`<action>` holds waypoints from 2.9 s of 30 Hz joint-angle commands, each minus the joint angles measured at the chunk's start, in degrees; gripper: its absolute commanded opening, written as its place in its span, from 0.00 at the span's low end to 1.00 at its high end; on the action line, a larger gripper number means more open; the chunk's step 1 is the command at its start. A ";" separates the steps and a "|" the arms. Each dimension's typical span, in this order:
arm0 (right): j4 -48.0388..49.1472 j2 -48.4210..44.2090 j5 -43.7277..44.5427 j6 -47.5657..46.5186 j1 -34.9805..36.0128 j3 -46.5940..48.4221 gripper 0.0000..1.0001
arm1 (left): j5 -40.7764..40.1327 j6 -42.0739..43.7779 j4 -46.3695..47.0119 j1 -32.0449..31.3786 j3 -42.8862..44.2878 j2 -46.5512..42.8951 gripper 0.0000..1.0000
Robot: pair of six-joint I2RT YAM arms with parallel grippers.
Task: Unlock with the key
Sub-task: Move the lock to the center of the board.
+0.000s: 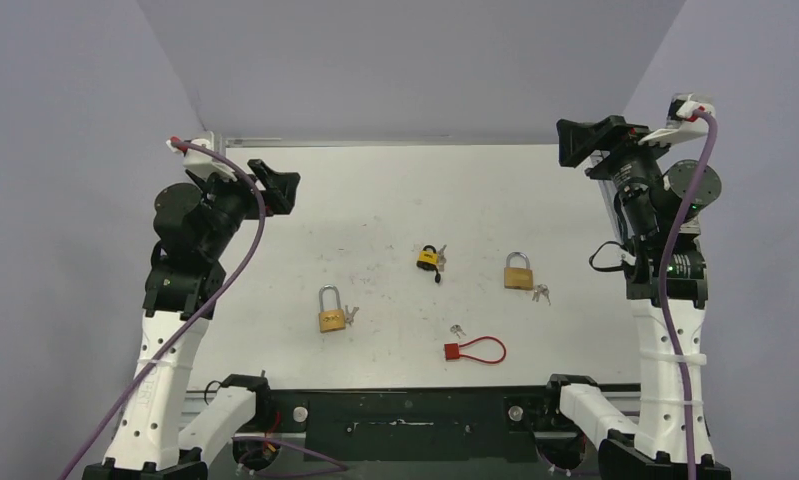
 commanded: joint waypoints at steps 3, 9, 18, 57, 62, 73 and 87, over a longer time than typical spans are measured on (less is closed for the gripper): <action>2.36 -2.31 0.54 3.78 -0.30 -8.23 0.96 | 8.93 -7.74 18.81 -0.22 -10.26 -2.27 0.97; 2.21 2.03 -12.52 8.63 0.33 -16.66 0.95 | 9.10 -9.46 20.17 -0.21 -17.08 -3.18 0.97; 1.20 12.24 -0.77 9.44 23.17 -25.48 0.66 | 20.42 -6.56 21.11 -0.19 -23.16 -0.83 0.97; -7.25 53.66 25.55 5.65 34.60 -8.40 0.28 | 17.54 -6.57 19.54 -0.15 -26.44 4.44 0.96; -5.57 55.39 23.80 4.28 34.42 -7.75 0.33 | 17.54 -6.35 19.43 -0.15 -26.52 4.56 0.96; -7.40 59.68 27.03 2.59 34.34 -3.15 0.45 | 17.35 -6.26 19.51 -0.14 -26.44 4.91 0.97; -6.42 58.01 26.93 -0.03 32.94 -2.89 0.17 | 17.33 -6.00 19.25 -0.14 -26.51 4.77 0.97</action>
